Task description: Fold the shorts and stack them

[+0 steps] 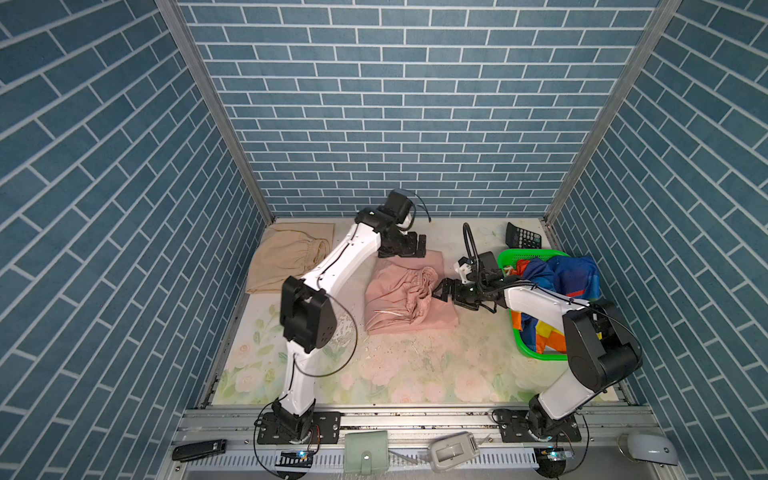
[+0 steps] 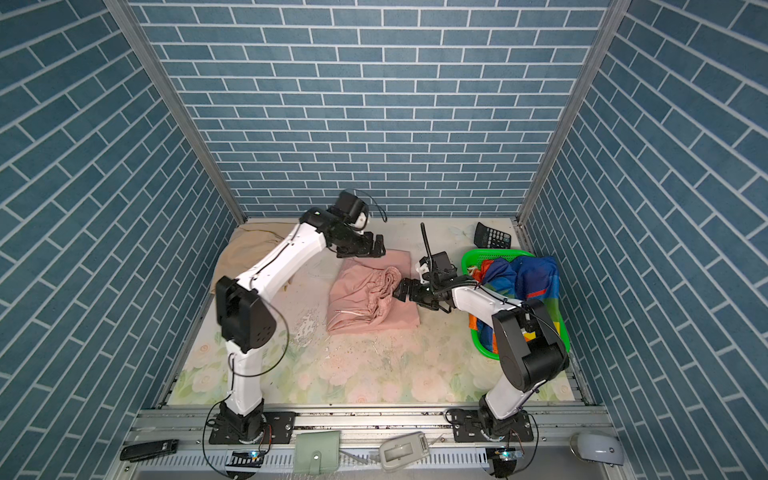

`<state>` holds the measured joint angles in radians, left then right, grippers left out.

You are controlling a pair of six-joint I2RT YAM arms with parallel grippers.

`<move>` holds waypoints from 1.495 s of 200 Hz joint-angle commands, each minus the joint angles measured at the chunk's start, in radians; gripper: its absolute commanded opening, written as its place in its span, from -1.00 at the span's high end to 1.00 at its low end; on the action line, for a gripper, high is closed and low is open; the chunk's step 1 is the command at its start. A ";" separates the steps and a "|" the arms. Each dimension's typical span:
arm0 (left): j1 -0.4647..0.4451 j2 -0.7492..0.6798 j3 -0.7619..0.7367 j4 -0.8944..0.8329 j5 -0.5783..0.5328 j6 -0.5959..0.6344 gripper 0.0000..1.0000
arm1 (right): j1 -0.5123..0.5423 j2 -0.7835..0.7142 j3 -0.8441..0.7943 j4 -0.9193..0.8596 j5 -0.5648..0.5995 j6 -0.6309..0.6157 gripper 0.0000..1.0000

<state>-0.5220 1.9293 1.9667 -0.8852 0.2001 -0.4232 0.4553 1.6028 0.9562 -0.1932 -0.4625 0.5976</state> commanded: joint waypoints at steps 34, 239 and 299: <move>0.158 -0.313 -0.556 0.520 0.132 -0.158 -0.99 | 0.080 0.034 0.115 -0.112 0.071 -0.034 -0.97; 0.174 -0.232 -0.685 0.546 0.221 -0.209 -0.99 | 0.247 0.275 0.297 -0.267 0.325 -0.063 0.90; 0.180 -0.194 -0.648 0.529 0.223 -0.209 -0.99 | 0.245 0.168 0.430 -0.364 0.327 -0.174 1.00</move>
<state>-0.3504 1.7157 1.2881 -0.3428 0.4145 -0.6353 0.7021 1.8580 1.3136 -0.5064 -0.1432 0.5087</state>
